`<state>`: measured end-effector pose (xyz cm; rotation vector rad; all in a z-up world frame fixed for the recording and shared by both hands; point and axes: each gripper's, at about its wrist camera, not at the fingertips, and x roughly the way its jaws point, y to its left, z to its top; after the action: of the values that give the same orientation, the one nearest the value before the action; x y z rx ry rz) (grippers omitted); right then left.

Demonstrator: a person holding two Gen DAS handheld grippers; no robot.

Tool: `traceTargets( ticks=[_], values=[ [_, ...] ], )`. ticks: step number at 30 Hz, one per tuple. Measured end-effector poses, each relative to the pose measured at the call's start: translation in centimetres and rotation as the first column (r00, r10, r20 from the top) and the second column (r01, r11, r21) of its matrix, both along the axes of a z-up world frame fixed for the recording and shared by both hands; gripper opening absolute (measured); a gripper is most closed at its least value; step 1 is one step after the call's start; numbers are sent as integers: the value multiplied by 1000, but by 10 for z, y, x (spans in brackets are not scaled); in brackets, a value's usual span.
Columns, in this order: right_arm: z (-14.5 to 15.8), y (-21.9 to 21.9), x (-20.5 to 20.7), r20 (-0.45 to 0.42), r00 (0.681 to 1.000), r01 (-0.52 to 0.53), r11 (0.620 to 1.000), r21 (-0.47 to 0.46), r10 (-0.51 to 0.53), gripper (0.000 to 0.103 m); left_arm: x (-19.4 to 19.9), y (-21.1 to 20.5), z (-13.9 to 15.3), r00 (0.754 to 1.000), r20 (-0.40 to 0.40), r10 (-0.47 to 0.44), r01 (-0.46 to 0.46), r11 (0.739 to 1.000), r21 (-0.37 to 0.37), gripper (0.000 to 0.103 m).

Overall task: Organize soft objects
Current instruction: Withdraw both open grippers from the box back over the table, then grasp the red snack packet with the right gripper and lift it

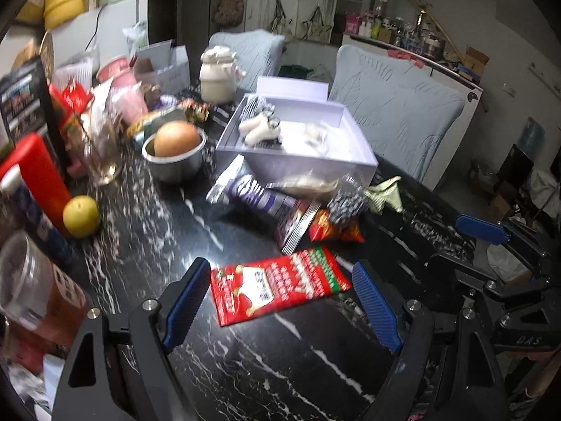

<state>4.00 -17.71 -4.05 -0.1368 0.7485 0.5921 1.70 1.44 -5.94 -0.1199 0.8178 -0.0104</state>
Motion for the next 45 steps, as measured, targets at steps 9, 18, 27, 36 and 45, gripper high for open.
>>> traceTargets(
  ticks=[9, 18, 27, 36, 45],
  values=[
    [-45, 14, 16, -83, 996, -42, 999, -22, 40, 79, -6, 20, -37, 995, -73, 65, -66, 998, -17, 83],
    [-77, 47, 37, -179, 976, -134, 991, -23, 128, 71, -7, 47, -52, 984, -122, 132, -136, 991, -21, 83],
    [-84, 67, 44, -179, 970, -178, 982, -60, 165, 48, -4, 66, -48, 978, -102, 180, -181, 983, -6, 83],
    [-81, 81, 17, -230, 930, -302, 953, -29, 288, 47, -11, 72, -47, 976, -95, 196, -198, 980, -6, 83],
    [-75, 103, 32, -152, 938, -328, 938, -112, 310, 80, -17, 79, -48, 971, -103, 216, -219, 976, -14, 83]
  ],
)
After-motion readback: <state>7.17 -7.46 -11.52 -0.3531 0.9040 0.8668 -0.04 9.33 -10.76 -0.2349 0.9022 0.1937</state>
